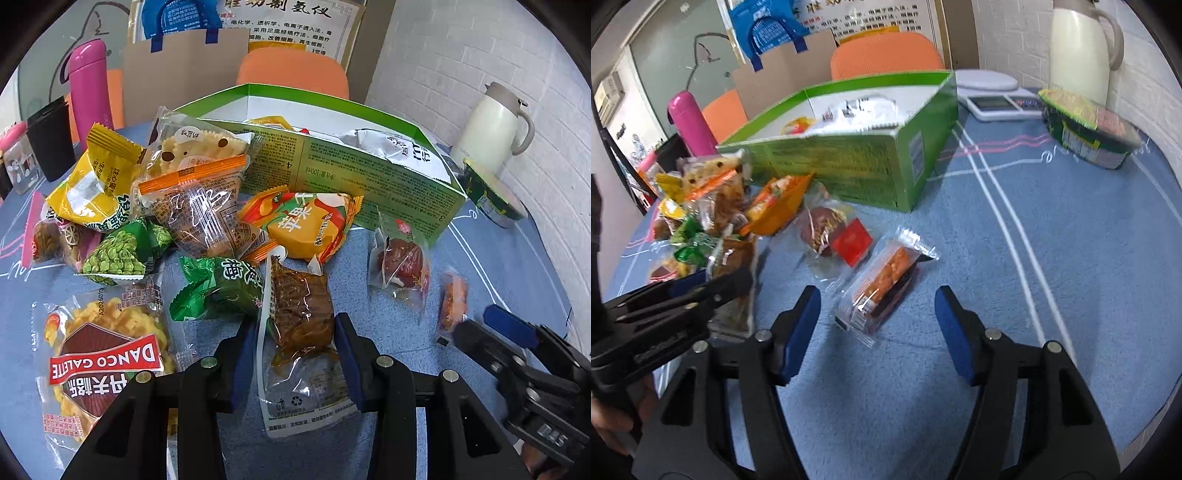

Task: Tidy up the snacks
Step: 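Grasp the red-wrapped snack with right tool while left grasps brown jerky pack, then carry both snacks into the green box and open both tools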

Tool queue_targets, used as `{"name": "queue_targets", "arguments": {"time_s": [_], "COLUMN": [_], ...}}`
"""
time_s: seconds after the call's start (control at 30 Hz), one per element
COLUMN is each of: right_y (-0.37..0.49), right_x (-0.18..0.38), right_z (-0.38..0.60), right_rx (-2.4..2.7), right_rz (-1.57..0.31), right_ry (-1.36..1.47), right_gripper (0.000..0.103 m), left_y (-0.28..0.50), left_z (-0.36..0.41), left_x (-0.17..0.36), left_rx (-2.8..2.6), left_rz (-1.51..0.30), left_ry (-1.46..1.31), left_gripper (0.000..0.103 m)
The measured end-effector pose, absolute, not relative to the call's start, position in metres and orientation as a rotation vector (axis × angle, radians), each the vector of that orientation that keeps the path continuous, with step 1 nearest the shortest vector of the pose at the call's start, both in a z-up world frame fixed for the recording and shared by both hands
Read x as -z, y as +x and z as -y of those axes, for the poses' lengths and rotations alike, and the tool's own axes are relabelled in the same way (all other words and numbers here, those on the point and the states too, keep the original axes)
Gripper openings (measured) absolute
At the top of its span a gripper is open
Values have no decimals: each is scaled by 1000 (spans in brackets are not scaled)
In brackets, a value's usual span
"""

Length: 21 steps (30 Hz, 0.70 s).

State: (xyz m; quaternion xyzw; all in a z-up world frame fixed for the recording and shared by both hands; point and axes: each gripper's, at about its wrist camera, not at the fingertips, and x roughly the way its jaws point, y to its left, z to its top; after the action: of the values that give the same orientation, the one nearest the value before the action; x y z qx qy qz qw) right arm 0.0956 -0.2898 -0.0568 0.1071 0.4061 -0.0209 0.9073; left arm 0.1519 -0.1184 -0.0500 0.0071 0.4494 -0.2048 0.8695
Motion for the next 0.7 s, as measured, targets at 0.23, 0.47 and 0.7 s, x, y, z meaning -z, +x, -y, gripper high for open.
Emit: {"name": "queue_targets", "arguments": {"time_s": [0.23, 0.47, 0.7], "right_y": [80, 66, 82], "right_x": [52, 9, -20], "right_z": [299, 299, 300], "right_rx": [25, -18, -32], "right_rz": [-827, -698, -629], "right_ry": [269, 268, 243], "right_gripper": [26, 26, 26], "left_y": [151, 131, 122], "left_z": [114, 104, 96], "left_x": [49, 29, -22], "left_rx": [436, 468, 506], "left_rz": [-936, -893, -763], "left_ry": [17, 10, -7], "left_gripper": [42, 41, 40]}}
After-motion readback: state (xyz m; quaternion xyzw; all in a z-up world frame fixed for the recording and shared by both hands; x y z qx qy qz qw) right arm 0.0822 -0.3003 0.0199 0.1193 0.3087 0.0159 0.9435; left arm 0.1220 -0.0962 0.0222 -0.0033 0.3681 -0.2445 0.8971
